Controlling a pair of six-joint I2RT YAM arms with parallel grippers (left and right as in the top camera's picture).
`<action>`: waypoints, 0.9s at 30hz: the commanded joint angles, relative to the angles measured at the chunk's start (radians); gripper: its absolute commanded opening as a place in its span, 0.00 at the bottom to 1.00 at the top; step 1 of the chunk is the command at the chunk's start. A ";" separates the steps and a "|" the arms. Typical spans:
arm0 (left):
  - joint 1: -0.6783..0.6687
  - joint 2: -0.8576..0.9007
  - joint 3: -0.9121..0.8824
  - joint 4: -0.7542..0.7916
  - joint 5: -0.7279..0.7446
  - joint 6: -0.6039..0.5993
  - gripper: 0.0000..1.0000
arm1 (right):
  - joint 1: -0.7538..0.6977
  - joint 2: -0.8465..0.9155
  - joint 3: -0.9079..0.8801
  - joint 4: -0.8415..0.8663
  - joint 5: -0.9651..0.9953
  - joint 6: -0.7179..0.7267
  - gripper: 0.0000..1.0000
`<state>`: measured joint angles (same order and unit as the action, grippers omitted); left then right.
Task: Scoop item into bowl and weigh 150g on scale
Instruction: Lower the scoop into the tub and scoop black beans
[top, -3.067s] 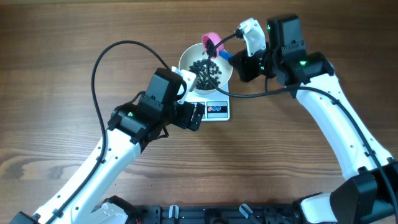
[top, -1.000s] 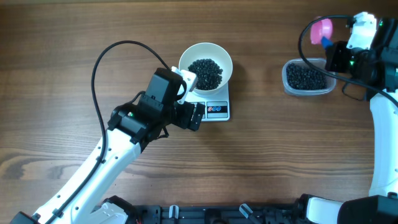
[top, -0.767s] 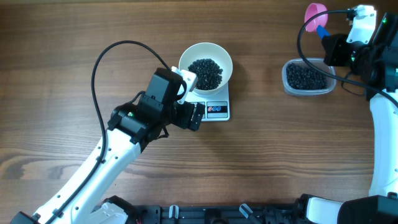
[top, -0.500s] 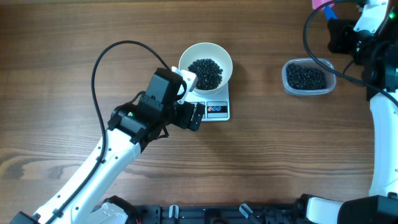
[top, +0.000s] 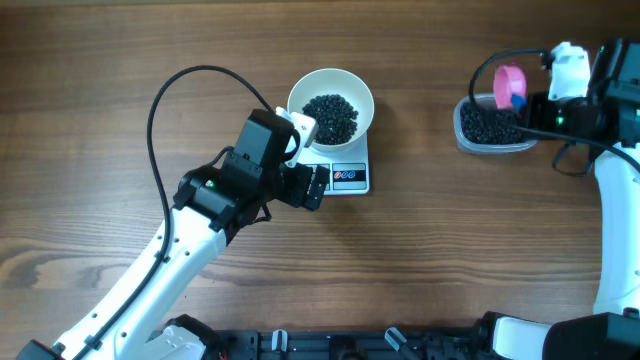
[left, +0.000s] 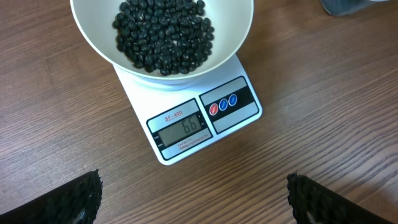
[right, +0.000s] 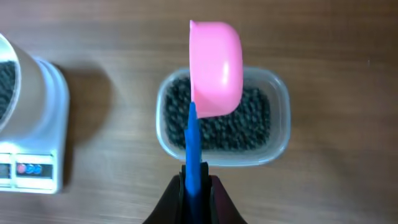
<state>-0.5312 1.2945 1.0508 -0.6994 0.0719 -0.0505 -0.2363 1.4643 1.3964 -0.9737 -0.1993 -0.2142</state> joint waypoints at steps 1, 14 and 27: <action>-0.002 0.003 -0.008 0.000 -0.013 -0.010 1.00 | 0.000 0.010 0.006 -0.054 0.068 -0.078 0.04; -0.002 0.003 -0.008 0.000 -0.013 -0.010 1.00 | 0.000 0.113 0.003 -0.041 0.190 -0.125 0.04; -0.002 0.003 -0.008 0.000 -0.013 -0.010 1.00 | 0.002 0.257 0.002 0.002 0.156 -0.119 0.04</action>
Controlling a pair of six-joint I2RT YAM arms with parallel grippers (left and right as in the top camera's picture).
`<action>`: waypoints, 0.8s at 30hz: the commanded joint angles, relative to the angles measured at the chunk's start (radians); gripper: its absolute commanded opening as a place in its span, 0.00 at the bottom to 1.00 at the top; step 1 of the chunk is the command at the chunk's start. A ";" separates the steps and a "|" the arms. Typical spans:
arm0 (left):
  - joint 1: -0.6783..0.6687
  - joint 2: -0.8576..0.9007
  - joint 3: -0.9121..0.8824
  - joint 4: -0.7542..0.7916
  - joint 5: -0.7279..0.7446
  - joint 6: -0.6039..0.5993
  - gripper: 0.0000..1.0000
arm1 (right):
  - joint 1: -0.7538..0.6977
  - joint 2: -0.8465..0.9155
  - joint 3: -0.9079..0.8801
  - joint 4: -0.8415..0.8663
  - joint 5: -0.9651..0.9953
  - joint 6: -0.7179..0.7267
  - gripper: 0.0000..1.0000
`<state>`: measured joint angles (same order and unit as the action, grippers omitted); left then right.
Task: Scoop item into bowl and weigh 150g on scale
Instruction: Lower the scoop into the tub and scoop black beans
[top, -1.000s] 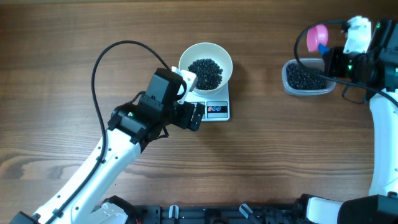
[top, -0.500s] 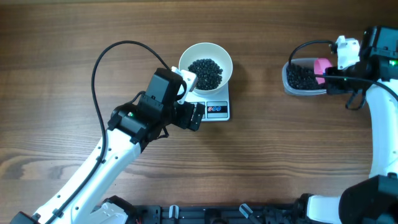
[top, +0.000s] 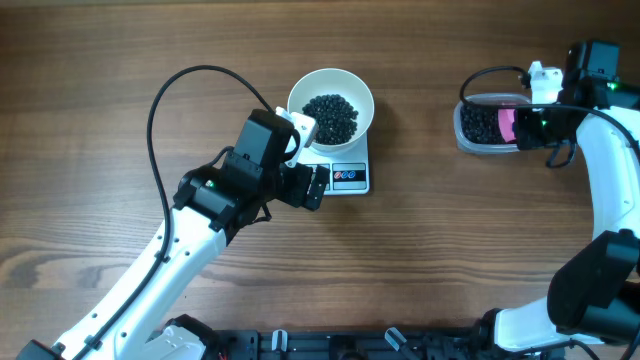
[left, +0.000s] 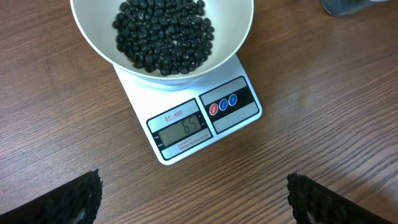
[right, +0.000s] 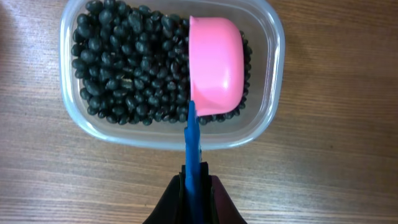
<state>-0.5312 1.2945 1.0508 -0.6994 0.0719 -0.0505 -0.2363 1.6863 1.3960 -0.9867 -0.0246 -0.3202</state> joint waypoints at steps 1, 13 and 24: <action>-0.002 0.003 -0.008 0.000 -0.013 -0.010 1.00 | 0.002 0.037 0.003 0.015 -0.060 -0.017 0.04; -0.002 0.003 -0.008 0.000 -0.013 -0.010 1.00 | 0.004 0.038 0.003 -0.109 -0.291 -0.129 0.04; -0.002 0.003 -0.008 0.000 -0.013 -0.010 1.00 | 0.000 0.038 0.003 -0.135 -0.330 -0.201 0.04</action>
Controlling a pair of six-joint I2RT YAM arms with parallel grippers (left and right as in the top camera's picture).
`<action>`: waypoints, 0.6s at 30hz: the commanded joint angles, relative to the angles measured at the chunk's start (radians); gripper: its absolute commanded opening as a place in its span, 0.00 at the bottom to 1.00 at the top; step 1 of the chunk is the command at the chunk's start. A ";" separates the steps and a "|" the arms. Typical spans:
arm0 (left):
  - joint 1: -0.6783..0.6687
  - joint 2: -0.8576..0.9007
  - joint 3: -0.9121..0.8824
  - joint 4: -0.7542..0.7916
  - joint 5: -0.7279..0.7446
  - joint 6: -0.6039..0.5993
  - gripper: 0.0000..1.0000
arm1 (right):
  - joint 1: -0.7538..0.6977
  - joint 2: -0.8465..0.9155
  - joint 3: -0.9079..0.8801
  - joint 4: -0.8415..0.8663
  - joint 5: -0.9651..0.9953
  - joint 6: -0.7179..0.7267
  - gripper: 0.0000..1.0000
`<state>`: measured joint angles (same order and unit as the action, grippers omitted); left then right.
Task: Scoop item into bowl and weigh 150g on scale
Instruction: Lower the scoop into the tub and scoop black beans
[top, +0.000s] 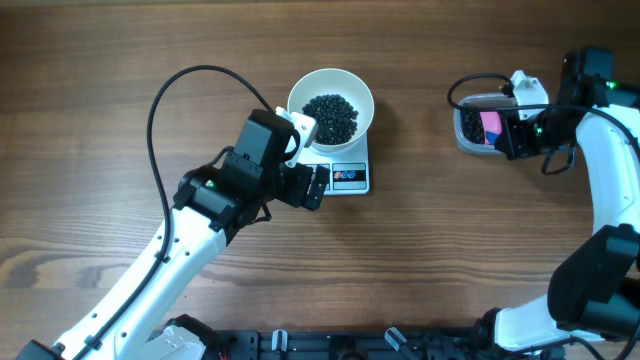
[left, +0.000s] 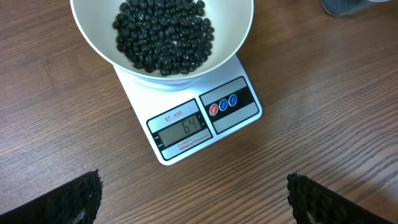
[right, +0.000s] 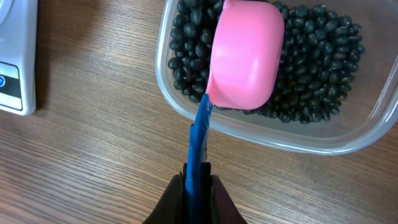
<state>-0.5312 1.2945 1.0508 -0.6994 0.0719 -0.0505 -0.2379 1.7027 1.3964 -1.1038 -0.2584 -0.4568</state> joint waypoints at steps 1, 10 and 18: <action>-0.002 0.003 -0.008 0.000 -0.013 -0.010 1.00 | 0.001 0.021 0.003 -0.016 -0.098 -0.065 0.04; -0.002 0.003 -0.008 0.000 -0.013 -0.010 1.00 | -0.079 0.021 0.002 -0.026 -0.233 -0.063 0.04; -0.002 0.003 -0.008 0.000 -0.013 -0.010 1.00 | -0.151 0.022 0.002 -0.035 -0.259 -0.007 0.04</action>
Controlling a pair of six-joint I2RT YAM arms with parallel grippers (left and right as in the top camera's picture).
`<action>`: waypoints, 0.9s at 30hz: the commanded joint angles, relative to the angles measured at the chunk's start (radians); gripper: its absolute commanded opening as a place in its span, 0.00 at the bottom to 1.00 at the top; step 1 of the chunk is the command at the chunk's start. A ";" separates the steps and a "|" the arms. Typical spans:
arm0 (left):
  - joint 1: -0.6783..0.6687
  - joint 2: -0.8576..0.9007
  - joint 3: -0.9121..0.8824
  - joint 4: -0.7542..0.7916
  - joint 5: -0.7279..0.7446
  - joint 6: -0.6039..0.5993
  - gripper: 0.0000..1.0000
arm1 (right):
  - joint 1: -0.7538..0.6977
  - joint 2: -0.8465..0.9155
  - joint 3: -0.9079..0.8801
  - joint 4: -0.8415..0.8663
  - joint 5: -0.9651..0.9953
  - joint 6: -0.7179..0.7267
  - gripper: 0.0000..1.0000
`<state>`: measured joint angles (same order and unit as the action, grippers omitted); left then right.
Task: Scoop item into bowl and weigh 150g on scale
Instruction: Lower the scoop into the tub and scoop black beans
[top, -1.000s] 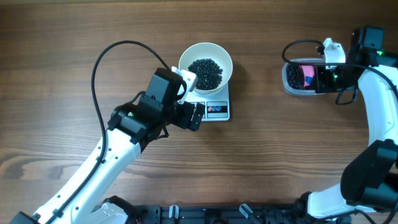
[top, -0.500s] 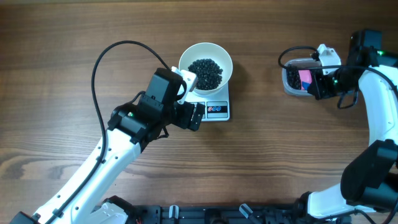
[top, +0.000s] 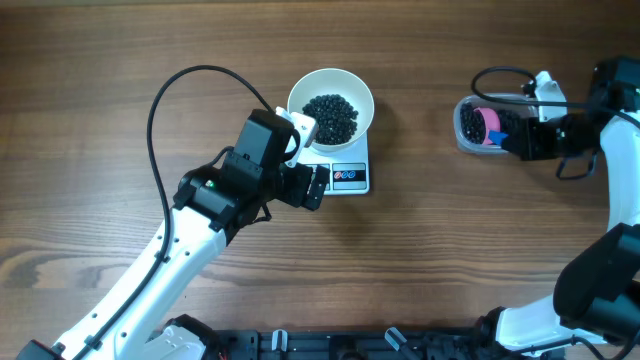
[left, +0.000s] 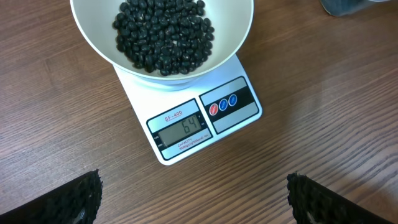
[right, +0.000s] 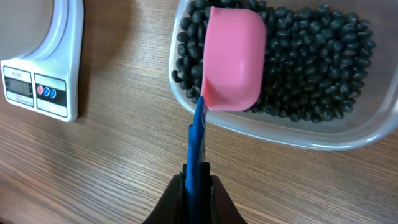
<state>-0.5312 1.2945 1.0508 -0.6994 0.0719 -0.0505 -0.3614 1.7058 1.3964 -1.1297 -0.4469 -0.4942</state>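
A white bowl (top: 331, 108) of black beans (left: 163, 34) sits on the white scale (left: 205, 118), whose display reads 64. My left gripper (left: 194, 202) hovers open just in front of the scale with nothing between its fingers (left: 74, 199). At the right, a clear container (right: 348, 134) holds more black beans (right: 311, 68). My right gripper (right: 198, 177) is shut on the blue handle (right: 199, 134) of a pink scoop (right: 233, 59). The scoop lies over the beans at the container's left end, its rounded back towards the wrist camera.
The wooden table (top: 450, 260) carries only the scale and the container (top: 490, 128). A black cable (top: 170, 90) loops from the left arm beside the bowl. Another cable (top: 500, 75) arcs over the container at the right.
The right gripper has drawn back a little to the right, and the scoop now sits at the container's left end. The left arm is unmoved and the display still reads 64.
The scoop first hung high over the container while the display read 66. Then it was low over the right side of the beans, display 65. Then it was in the left half, display 64, and now at the left end. The left gripper stayed open by the scale.
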 joint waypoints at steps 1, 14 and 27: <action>-0.002 0.003 -0.008 0.000 -0.013 -0.010 1.00 | -0.037 0.019 0.002 -0.011 -0.071 0.033 0.04; -0.002 0.003 -0.008 0.000 -0.013 -0.010 1.00 | -0.072 0.034 0.002 -0.012 -0.157 0.087 0.04; -0.002 0.003 -0.008 0.000 -0.013 -0.010 1.00 | -0.197 0.034 0.002 -0.008 -0.283 0.254 0.04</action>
<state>-0.5312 1.2945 1.0508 -0.6994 0.0719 -0.0505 -0.5266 1.7302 1.3964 -1.1404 -0.6346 -0.3000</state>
